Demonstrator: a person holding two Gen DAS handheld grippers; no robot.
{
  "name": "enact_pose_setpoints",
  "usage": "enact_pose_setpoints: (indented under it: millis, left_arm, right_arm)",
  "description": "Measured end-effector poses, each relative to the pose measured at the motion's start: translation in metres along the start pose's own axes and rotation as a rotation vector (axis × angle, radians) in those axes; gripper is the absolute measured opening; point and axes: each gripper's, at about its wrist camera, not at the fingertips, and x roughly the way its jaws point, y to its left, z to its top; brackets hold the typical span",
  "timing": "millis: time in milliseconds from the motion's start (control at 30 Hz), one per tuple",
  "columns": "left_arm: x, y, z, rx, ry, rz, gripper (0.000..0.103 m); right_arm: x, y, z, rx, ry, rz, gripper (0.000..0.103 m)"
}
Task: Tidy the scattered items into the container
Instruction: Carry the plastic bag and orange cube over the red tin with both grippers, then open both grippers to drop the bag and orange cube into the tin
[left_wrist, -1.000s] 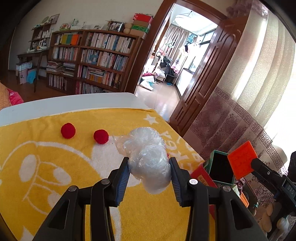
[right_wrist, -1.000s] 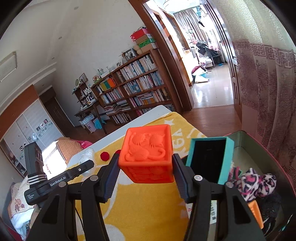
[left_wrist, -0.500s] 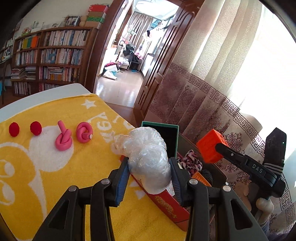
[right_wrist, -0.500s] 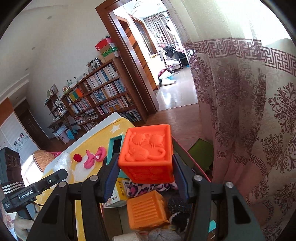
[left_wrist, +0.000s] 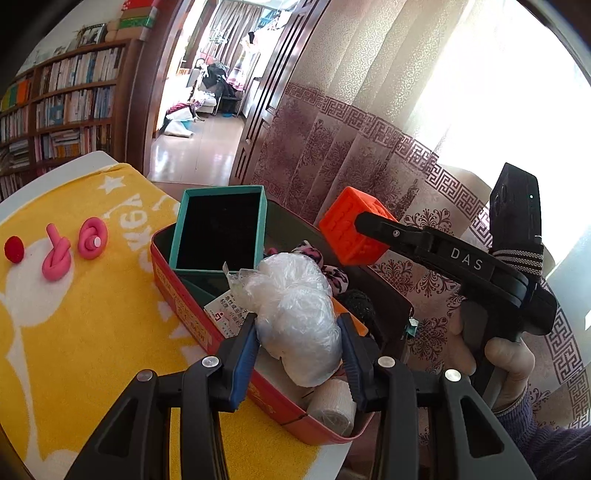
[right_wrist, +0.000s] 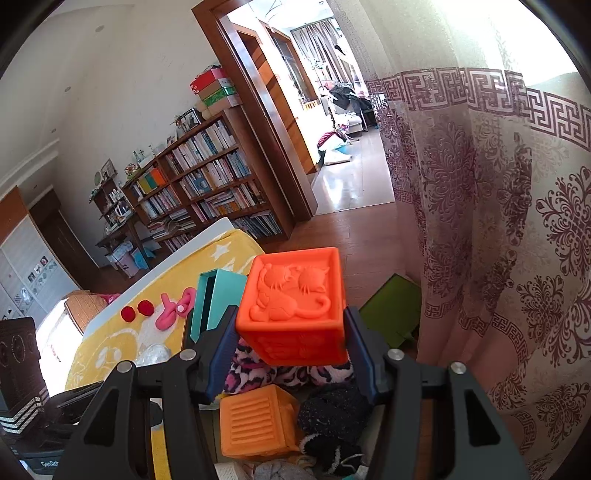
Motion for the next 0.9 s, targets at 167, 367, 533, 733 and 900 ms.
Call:
enact_pose_setpoints:
  millis: [167,367,533,733,900]
  left_arm:
    - [0.007,-0.005,-0.002,0.009,0.018,-0.005,0.044]
    - [0.014,-0.011,-0.006,0.044,0.038,0.013,0.044]
    - [0.018,-0.018,-0.010,0.092,0.041,0.048,0.044]
    - [0.023,-0.021,-0.012,0.109,0.051,0.070,0.058]
    - [0.019,-0.023,-0.013,0.116,0.038,0.077,0.083]
  right_arm:
    - [0.011,-0.001,0.008,-0.022,0.019,0.007,0.060]
    - [0.025,0.003,0.013,-0.042,0.040,0.017,0.060]
    - [0.041,0.005,0.012,-0.075,0.078,-0.002,0.060]
    - [0.046,0.010,0.014,-0.106,0.102,-0.018,0.061]
    - [0.049,0.007,0.015,-0.095,0.122,-0.029,0.063]
